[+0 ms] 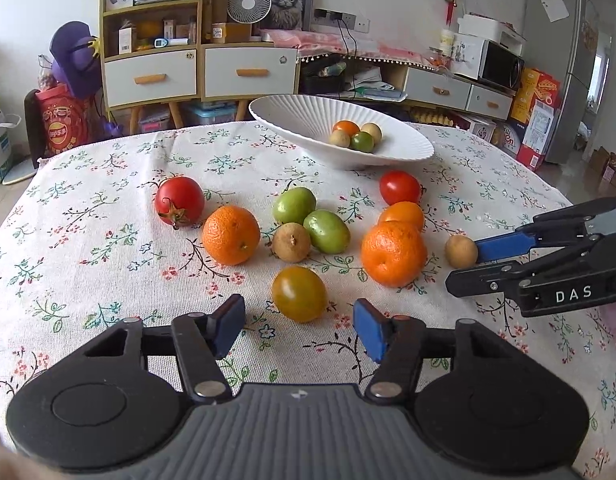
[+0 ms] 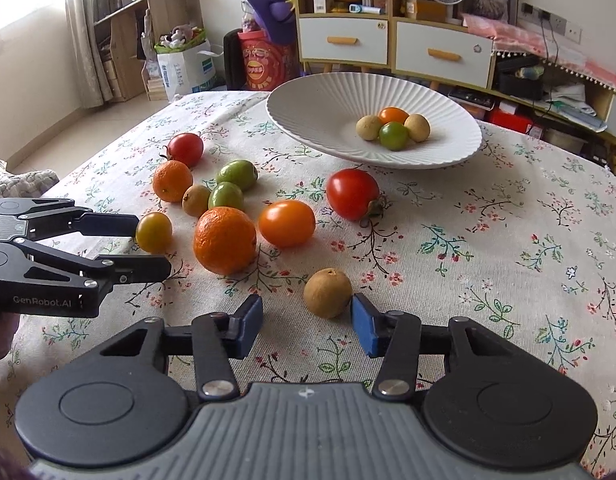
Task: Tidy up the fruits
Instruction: 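Grasp a yellow-green tomato with the left gripper while the right gripper grasps a kiwi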
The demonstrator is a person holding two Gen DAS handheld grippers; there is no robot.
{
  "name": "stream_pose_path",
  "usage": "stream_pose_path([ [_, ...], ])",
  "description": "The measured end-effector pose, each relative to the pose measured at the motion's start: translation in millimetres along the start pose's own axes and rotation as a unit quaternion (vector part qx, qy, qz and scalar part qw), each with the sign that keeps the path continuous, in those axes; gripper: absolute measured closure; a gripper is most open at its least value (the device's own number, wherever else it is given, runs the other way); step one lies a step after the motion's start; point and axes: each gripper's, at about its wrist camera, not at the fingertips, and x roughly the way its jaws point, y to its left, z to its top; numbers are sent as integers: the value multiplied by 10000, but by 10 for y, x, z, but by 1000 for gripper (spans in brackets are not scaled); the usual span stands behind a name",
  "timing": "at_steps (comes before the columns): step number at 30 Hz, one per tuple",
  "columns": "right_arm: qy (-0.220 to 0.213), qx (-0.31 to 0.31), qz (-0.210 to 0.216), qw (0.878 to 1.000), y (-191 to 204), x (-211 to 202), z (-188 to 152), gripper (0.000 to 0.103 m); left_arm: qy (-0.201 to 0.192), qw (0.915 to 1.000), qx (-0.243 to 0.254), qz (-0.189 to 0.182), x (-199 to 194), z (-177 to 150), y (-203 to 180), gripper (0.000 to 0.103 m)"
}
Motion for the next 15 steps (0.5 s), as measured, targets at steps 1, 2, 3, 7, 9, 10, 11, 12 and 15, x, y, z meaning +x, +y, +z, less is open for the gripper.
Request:
stream_pose_path([
  [1,-3,10,-3,10000,-2,-2,0,61,2,10000,-16,-7,10,12,3,55],
  [2,-6,22,-7,10000,-10,1,7,63,3,10000,-32,-19,15,20,6,59],
  [3,-9,34,-11,10000,-13,1,9,64,7,10000,-47,-28,18,28,9,61],
  [7,-15,81,-39,10000,-29,8,25,70,21,10000,-70,-7,44,53,-1,68],
  [9,-20,112,-41,9999,-47,13,36,74,41,10000,-80,20,57,64,-1,75],
  [10,-23,121,-45,9999,-50,14,41,75,49,9999,-92,25,60,70,-2,77],
  [11,-27,126,-54,9999,-55,14,45,78,59,9999,-108,31,68,84,-2,80],
  [12,-30,132,-65,9999,-61,15,52,80,68,9999,-119,24,70,91,2,80],
  [15,-15,152,-49,9999,-68,22,64,80,91,9999,-108,26,70,95,2,81],
])
